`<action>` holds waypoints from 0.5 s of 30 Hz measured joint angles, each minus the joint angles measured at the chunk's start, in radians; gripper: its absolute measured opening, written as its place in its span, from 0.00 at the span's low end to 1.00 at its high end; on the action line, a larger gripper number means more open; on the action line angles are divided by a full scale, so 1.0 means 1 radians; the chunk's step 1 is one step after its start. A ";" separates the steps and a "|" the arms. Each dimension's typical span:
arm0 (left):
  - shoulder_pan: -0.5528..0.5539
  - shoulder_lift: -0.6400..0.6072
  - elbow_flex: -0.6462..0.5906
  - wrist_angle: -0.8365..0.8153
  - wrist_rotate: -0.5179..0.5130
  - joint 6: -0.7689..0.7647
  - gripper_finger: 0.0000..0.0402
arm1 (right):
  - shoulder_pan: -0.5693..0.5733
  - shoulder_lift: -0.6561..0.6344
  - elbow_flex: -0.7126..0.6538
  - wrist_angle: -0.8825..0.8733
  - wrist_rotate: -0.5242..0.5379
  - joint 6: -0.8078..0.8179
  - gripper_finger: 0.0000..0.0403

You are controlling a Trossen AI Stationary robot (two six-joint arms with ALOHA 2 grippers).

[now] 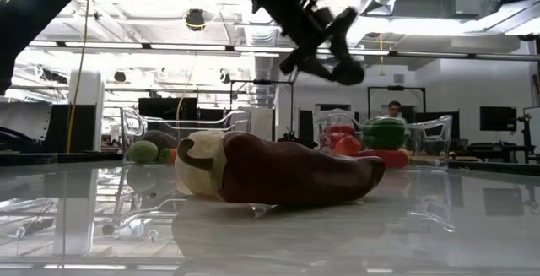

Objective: Sort produce into baskets
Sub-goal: Put the purple onion on the right transparent bin, then put the white garlic into the right transparent bin

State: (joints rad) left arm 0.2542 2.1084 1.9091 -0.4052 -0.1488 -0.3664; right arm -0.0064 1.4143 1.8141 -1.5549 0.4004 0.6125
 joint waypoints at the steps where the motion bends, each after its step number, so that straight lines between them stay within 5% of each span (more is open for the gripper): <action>1: 0.018 0.001 -0.001 -0.010 0.025 -0.009 0.61 | -0.001 0.000 0.000 0.002 0.002 0.000 0.92; 9: 0.067 0.001 -0.001 0.020 0.133 -0.025 0.82 | -0.010 0.000 0.000 0.026 0.004 -0.008 0.92; 15: -0.005 -0.028 -0.002 -0.055 0.215 0.091 0.81 | 0.005 -0.008 0.000 0.014 0.003 0.022 0.92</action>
State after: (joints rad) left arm 0.2494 2.0801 1.9072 -0.4605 0.0663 -0.2749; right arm -0.0012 1.4067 1.8137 -1.5406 0.4035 0.6345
